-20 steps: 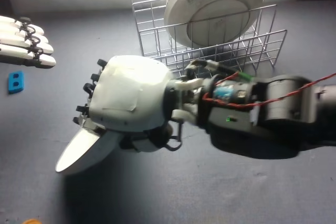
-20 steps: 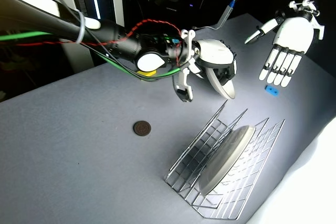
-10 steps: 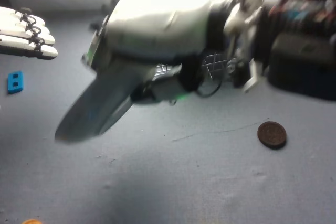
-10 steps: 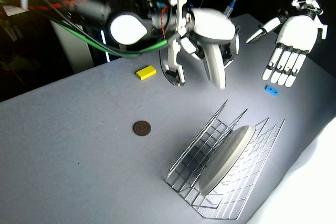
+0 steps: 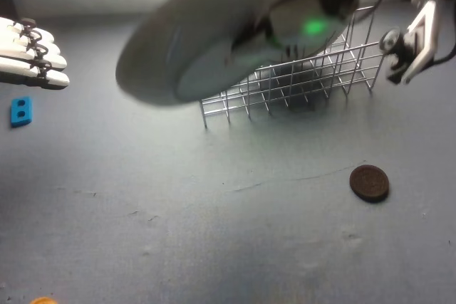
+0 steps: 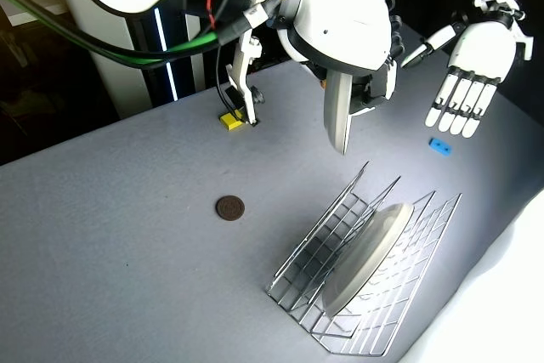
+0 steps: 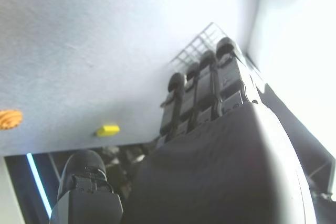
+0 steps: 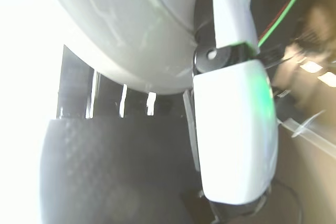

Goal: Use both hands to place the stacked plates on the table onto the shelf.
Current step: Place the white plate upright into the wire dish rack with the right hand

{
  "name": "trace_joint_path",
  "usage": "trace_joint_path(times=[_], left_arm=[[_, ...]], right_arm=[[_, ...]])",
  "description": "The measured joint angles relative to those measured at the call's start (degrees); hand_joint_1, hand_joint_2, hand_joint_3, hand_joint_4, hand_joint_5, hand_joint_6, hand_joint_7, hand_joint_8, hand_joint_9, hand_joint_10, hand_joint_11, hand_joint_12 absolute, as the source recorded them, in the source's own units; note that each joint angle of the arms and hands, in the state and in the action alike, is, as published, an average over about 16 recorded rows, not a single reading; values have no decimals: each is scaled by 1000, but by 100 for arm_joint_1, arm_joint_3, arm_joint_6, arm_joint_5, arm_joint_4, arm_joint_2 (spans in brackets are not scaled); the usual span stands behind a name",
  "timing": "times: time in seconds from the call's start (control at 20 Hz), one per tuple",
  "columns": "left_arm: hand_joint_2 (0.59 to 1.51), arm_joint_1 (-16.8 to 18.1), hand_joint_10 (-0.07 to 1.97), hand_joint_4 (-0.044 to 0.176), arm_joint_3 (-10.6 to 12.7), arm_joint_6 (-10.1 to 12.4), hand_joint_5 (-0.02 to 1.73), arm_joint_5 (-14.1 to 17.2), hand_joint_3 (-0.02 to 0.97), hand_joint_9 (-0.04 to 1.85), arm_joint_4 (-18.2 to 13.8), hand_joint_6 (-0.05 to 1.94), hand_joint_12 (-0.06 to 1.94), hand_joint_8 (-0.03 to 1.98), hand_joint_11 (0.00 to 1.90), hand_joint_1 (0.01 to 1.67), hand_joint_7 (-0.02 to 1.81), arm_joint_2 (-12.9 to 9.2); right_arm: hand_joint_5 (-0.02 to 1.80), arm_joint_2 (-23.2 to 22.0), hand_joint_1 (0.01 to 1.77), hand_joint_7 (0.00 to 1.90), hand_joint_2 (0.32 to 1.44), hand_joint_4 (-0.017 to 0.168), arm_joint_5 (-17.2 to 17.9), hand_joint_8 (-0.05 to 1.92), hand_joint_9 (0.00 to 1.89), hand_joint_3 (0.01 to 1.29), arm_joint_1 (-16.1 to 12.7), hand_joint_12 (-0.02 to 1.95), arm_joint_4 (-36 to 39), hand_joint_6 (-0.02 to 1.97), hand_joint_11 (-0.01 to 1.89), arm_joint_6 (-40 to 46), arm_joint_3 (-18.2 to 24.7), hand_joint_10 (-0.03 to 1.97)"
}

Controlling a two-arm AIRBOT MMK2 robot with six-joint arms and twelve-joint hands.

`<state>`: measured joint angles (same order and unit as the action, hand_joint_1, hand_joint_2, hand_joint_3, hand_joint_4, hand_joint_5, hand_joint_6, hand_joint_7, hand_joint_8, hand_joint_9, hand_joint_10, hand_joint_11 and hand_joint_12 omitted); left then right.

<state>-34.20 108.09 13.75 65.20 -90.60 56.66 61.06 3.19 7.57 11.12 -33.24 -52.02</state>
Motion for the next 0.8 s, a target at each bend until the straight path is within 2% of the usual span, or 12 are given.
trace_joint_path(times=[0.2,0.35,0.6,0.8], left_arm=[[1037,19,12,3,-4,-19,65,44,19,18,7,15,11,-8,24,15,20,-4],[1037,42,12,3,-21,-6,66,72,19,18,14,15,10,-8,23,15,19,-5],[1039,91,12,3,-60,26,66,112,19,19,20,15,10,-8,21,15,19,-7],[1041,124,12,3,-101,49,64,143,18,19,19,15,10,-8,20,15,20,-8]], right_arm=[[987,-115,1271,1072,982,12,-263,830,1205,12,-214,1048,4,955,882,640,-190,293],[985,-145,1288,1070,984,9,-298,829,1163,11,-294,1045,186,955,872,1125,-367,383],[979,-148,1301,1069,987,8,-60,837,1143,11,-273,1052,1147,953,876,2378,-663,446],[977,-138,1297,1067,988,11,142,841,1159,11,-234,1047,1935,953,874,3296,-831,382]])
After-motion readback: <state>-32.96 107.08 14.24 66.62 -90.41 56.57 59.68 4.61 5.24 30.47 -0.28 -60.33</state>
